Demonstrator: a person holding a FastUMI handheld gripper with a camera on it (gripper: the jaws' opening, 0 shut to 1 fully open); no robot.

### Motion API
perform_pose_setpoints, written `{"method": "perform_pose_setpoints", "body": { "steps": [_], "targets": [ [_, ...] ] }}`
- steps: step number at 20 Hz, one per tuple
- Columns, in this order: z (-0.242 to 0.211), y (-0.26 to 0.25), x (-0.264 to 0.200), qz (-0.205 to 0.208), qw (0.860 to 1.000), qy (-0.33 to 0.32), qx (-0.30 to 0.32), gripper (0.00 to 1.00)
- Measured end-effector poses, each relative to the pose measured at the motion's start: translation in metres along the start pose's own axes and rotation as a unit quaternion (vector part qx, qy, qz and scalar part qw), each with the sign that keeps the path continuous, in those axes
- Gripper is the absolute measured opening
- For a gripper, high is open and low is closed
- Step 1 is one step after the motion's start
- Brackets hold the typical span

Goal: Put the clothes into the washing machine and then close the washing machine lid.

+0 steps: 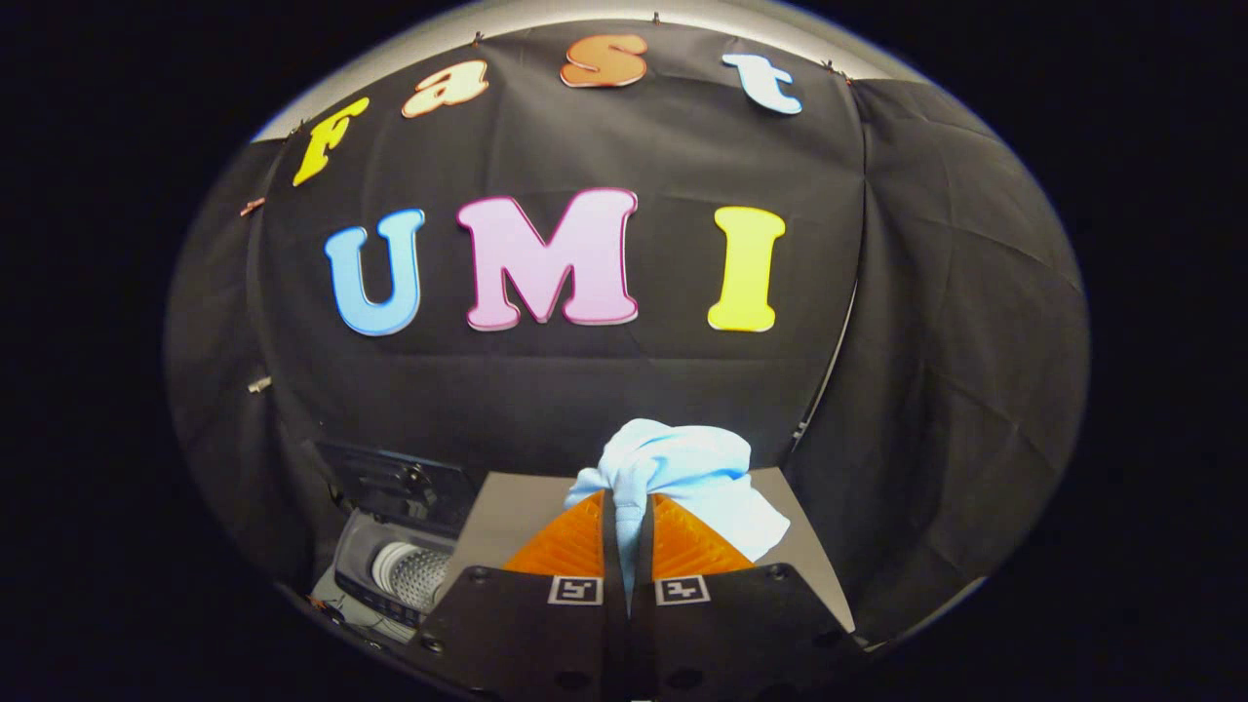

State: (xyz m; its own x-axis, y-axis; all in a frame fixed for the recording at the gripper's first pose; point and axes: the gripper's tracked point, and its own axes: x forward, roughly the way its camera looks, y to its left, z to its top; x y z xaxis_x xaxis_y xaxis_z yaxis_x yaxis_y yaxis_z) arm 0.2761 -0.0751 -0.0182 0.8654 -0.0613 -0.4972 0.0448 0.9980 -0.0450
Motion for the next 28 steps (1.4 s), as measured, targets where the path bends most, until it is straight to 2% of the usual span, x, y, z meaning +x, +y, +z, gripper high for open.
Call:
{"method": "perform_pose_setpoints", "body": {
  "steps": [6, 10, 14, 20, 26, 28],
  "targets": [
    [0.046, 0.074, -0.051, 0.072, 0.997, -0.038, -0.009, 0.05],
    [0.069, 0.134, -0.055, 0.11, 0.991, -0.063, -0.034, 0.05],
    [0.064, 0.215, -0.046, 0.183, 0.98, -0.057, -0.058, 0.05],
    [0.021, 0.318, -0.016, 0.291, 0.955, -0.031, -0.055, 0.05],
    [-0.051, 0.38, 0.029, 0.358, 0.931, 0.019, -0.067, 0.05],
    [-0.093, 0.401, 0.049, 0.372, 0.924, 0.032, -0.079, 0.05]
  ]
}}
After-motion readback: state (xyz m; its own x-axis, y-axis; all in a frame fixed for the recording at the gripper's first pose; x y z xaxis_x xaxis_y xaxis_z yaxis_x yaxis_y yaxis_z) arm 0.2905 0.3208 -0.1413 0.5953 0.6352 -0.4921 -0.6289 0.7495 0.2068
